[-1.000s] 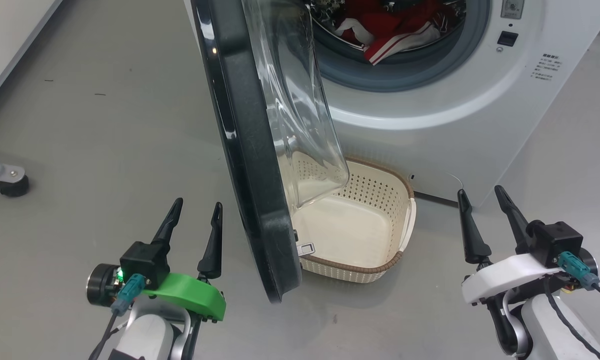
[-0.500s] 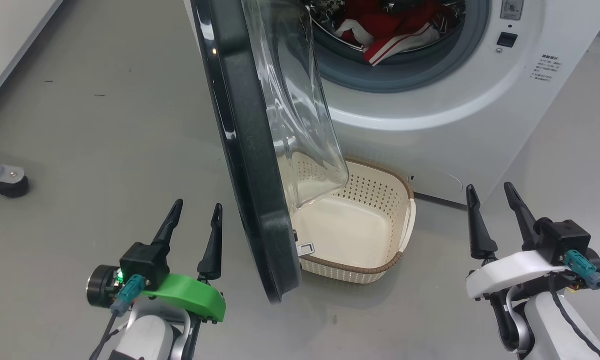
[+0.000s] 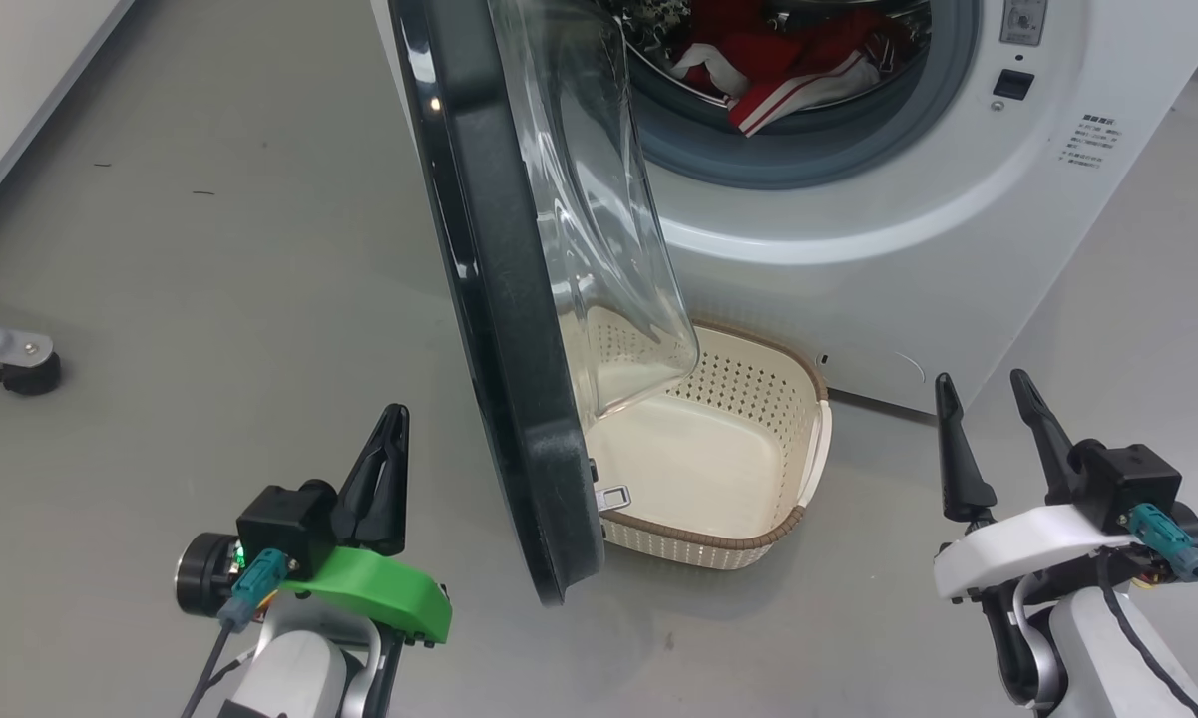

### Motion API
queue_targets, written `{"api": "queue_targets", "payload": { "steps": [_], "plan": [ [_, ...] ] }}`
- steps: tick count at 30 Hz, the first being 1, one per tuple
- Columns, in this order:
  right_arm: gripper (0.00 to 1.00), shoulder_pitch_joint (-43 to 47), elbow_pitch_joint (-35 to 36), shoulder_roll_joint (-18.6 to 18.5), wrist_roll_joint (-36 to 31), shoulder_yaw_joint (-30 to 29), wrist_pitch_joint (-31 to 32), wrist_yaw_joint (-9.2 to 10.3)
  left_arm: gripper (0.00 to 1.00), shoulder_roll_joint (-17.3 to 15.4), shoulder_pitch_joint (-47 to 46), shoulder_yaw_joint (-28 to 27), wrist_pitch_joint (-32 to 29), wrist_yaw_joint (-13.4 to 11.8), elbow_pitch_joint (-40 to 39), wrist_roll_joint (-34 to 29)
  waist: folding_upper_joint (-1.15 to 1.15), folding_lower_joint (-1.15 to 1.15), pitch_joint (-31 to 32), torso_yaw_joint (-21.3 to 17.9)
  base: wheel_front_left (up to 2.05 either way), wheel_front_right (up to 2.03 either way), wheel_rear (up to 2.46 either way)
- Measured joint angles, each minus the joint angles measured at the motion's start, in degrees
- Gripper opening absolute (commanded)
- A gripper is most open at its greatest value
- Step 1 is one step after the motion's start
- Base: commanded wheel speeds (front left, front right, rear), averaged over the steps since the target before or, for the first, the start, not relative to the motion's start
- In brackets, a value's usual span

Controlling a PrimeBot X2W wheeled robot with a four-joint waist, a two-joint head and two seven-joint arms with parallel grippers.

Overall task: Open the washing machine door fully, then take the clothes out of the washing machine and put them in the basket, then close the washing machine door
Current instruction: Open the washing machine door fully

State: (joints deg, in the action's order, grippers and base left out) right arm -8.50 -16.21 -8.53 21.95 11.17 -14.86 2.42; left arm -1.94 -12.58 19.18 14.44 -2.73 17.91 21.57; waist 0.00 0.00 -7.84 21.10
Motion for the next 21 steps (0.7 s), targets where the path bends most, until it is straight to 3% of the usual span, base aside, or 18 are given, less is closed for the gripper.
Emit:
{"api": "queue_targets", "payload": {
  "steps": [10, 21],
  "plan": [
    [1.0, 0.82, -0.68, 1.14, -0.96, -1.19, 0.0, -0.85, 0.0, -0.01, -0.18, -2.79, 0.0, -0.54, -6.82, -1.14, 0.0, 0.0, 0.98, 0.64, 0.0, 0.0, 0.0],
    [1.0, 1.85, -0.85, 1.86, -1.92, -2.59, -0.01, -1.79, 0.0, -0.02, -3.88, -3.59, 0.3, -0.67, -24.04, -6.49, 0.0, 0.0, 2.06, 1.08, 0.0, 0.0, 0.0]
  ]
}}
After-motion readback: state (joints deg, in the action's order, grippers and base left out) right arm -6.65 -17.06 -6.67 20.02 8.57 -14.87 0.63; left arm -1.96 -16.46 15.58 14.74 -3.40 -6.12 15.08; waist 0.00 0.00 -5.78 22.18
